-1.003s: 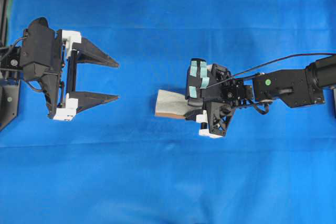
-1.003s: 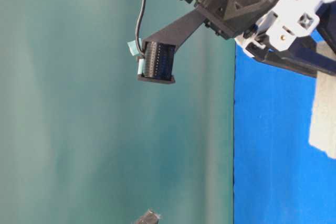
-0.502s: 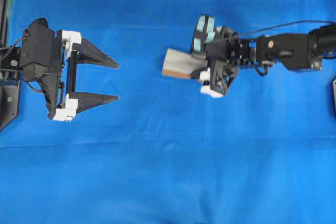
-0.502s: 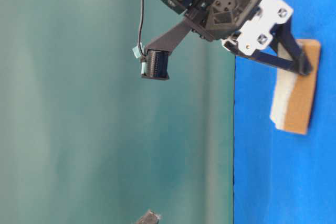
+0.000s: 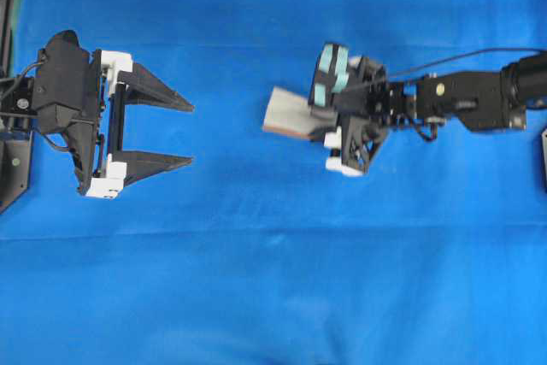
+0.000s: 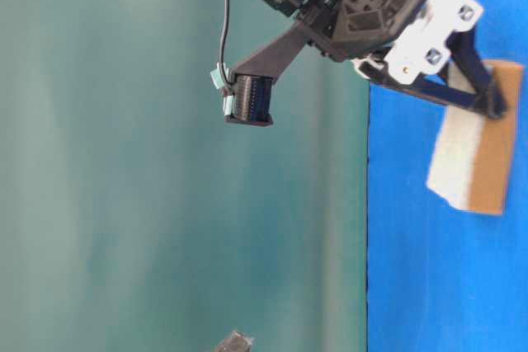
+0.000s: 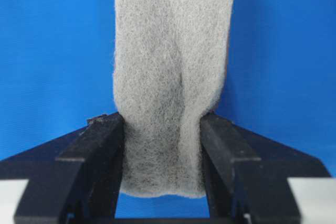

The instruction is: Hand over the sponge with the left arm and wipe it with the right arm.

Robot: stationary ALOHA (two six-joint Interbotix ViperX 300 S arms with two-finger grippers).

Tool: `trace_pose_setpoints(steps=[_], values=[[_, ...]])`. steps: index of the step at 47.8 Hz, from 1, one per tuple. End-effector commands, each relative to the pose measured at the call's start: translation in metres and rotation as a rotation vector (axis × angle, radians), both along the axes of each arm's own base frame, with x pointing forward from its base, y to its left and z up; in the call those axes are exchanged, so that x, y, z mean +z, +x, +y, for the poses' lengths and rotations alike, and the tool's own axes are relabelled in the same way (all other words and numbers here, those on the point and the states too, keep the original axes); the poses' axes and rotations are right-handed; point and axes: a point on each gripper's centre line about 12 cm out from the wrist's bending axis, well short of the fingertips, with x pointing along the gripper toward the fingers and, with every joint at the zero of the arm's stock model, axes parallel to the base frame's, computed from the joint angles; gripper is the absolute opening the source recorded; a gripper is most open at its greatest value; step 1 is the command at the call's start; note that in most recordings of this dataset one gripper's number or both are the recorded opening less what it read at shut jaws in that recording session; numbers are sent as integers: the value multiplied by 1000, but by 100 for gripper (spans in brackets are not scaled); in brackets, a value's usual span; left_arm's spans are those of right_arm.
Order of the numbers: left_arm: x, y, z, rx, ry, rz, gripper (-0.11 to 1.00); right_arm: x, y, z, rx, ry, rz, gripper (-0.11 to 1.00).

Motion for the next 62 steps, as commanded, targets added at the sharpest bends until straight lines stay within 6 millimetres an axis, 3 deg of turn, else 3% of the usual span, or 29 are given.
trace_pose_setpoints(steps=[1,21,39,62], values=[[6,2,0,-2,1,-26,85,11,5,23,42,14,-35,48],[6,2,-6,-21,0,-25,85,13,6,30,50,24,-38,48],[6,2,-6,-22,-3,-26,85,14,0,-23,-54,-9,-34,46],[6,2,-7,-23,-5,-26,85,15,2,-19,-44,-8,-41,45]])
